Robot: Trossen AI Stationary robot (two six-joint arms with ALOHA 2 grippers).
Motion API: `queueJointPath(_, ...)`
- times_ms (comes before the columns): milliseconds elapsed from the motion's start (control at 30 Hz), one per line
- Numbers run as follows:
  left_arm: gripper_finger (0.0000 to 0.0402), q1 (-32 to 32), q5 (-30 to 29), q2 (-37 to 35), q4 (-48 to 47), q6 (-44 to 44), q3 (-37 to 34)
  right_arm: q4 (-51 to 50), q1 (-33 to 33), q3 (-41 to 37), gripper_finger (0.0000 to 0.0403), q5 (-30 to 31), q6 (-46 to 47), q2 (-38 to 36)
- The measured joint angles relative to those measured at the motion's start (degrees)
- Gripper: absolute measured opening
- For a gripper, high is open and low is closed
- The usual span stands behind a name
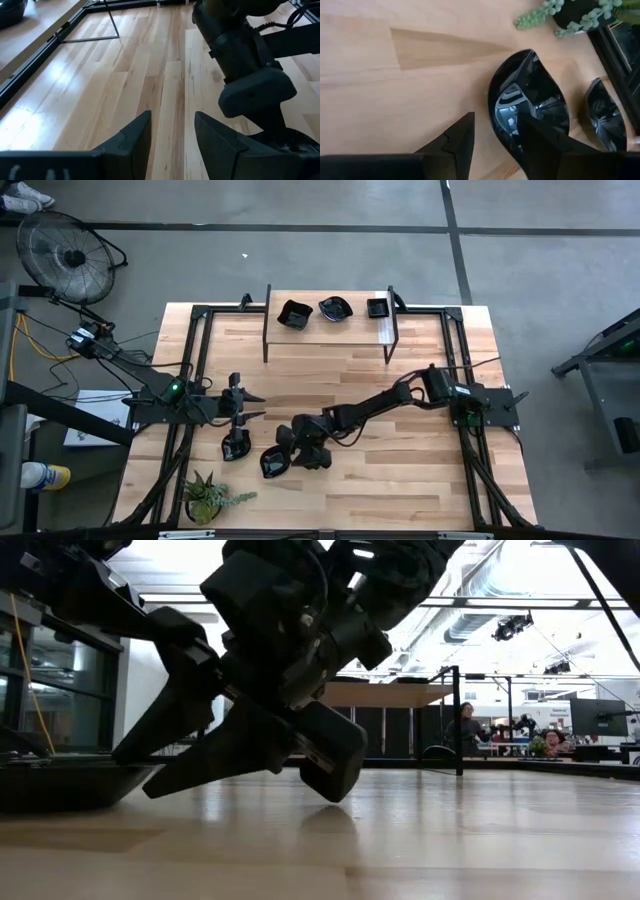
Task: Pick & Place Mini shaped plates
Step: Stack the black leaf shaped plate on top of the black leaf shaped plate on the shelf
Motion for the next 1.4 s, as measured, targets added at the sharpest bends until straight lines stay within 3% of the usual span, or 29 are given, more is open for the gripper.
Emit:
queueJointPath(833, 0.0147, 0.0, 0.17, 0.0, -1.66, 0.02, 0.0, -0.73, -0.72, -0.08, 0.0007, -0.16, 0.99, 0.0)
queueJointPath(1200, 0.0147, 0.0, 0.15, 0.0, -1.68, 0.02, 0.0, -1.37, -0.72, -0.06, 0.0003, 0.51, 1.05, -0.41)
queueJointPath(1400, 0.0147, 0.0, -0.31, -0.02, -1.63, 0.23, 0.0, -4.84, -0.7, -0.14, 0.0001, 6.44, 2.82, -3.28)
